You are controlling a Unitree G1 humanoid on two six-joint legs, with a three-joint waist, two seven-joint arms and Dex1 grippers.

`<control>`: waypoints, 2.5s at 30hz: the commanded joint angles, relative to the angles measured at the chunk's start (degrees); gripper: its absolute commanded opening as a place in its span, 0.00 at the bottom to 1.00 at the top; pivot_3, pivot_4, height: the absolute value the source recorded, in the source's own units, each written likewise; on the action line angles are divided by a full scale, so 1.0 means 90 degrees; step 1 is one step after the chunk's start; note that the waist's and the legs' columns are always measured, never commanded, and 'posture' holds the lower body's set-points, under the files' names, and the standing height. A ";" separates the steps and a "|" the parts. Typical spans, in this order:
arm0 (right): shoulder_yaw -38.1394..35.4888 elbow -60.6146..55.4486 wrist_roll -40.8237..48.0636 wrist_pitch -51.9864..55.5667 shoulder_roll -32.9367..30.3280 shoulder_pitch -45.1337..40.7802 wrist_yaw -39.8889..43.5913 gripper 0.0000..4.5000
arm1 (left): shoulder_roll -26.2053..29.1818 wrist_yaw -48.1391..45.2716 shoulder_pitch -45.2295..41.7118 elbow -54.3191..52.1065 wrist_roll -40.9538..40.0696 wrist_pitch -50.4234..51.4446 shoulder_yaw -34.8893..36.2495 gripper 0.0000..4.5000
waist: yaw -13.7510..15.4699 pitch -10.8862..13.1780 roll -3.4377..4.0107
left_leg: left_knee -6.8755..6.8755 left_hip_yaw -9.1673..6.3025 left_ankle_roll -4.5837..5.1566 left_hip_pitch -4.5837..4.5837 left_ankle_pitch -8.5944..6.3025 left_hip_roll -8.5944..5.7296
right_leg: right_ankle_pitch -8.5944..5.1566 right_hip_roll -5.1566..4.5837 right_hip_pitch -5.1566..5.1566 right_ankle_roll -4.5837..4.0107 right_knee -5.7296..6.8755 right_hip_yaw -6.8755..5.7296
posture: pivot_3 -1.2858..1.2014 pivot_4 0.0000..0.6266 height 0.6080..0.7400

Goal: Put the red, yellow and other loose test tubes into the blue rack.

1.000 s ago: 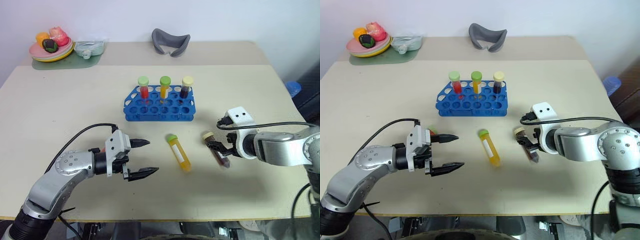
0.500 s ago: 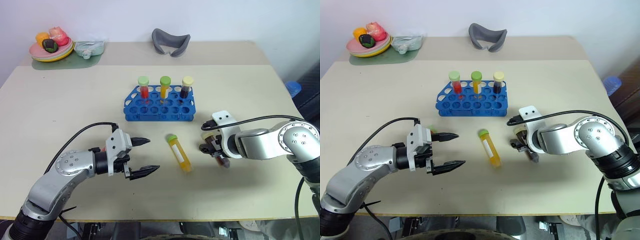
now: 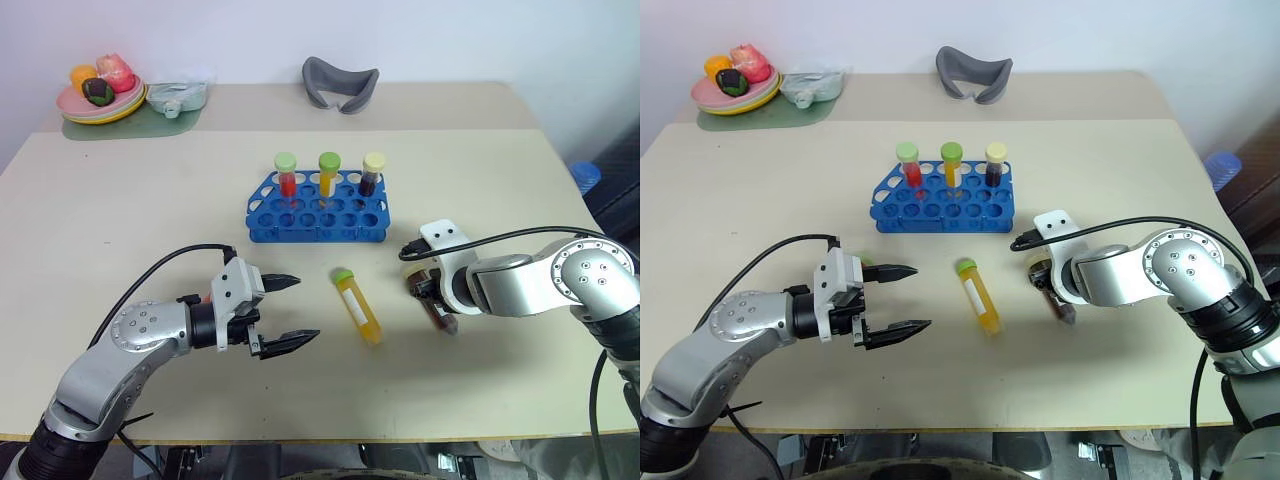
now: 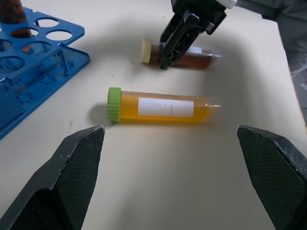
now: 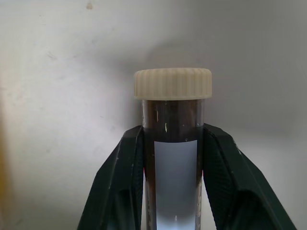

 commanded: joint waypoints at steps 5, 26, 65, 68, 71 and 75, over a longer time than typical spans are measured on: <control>-0.0139 -0.0453 0.0035 -0.0047 -0.0090 -0.0428 0.0197 0.20 | -0.0011 0.0018 0.0051 -0.0073 -0.0043 -0.0108 0.0208 1.00 | -0.0003 0.0001 0.0002 | 0.0000 0.0000 0.0000 0.0000 0.0000 0.0000 | 0.0000 0.0000 -0.0001 0.0000 0.0000 0.0000 | 0.52 0.24 1.00; -0.1114 0.0193 -0.9848 -0.6495 0.4028 0.1373 0.5684 0.20 | -0.1052 0.0781 0.0453 0.0702 -0.0129 -0.0936 0.1435 1.00 | -0.0004 -0.0001 0.0001 | -0.0005 0.0001 -0.0005 0.0002 0.0003 -0.0001 | 0.0001 -0.0003 -0.0008 0.0001 0.0009 -0.0003 | 0.52 0.24 1.00; -0.2467 0.0473 -1.1469 -0.7567 0.5538 0.1809 0.6989 0.98 | -0.1039 0.0775 0.0387 0.0449 -0.0331 -0.0855 0.1390 1.00 | -0.0149 0.0000 0.0006 | -0.0005 -0.0001 -0.0016 0.0013 0.0009 -0.0001 | 0.0001 -0.0004 0.0000 0.0001 0.0027 -0.0004 | 0.52 0.24 1.00; -0.2667 -0.0540 -1.1068 -0.6518 0.4955 0.1947 0.7372 0.98 | -0.0934 0.0796 0.0373 0.0458 -0.0363 -0.0810 0.1457 1.00 | -0.0143 0.0000 0.0006 | -0.0004 -0.0002 -0.0016 0.0013 0.0009 -0.0002 | 0.0001 -0.0005 0.0002 0.0001 0.0027 -0.0004 | 0.52 0.24 1.00; -0.3001 -0.1667 -0.9949 -0.4756 0.4120 0.2194 0.7909 0.98 | -0.0831 0.0752 0.0400 0.0547 -0.0369 -0.0836 0.1533 1.00 | -0.0141 0.0001 0.0006 | -0.0004 -0.0006 -0.0015 0.0013 0.0008 -0.0002 | 0.0001 -0.0004 0.0004 0.0001 0.0026 -0.0006 | 0.52 0.24 1.00; -0.3549 -0.2866 -0.8083 -0.2464 0.2934 0.2480 0.8275 0.98 | -0.0696 0.0585 0.0414 0.0749 -0.0303 -0.0907 0.1566 1.00 | -0.0152 0.0002 0.0008 | -0.0004 -0.0007 -0.0013 0.0015 0.0007 -0.0002 | 0.0001 -0.0004 0.0007 0.0000 0.0024 -0.0005 | 0.52 0.24 1.00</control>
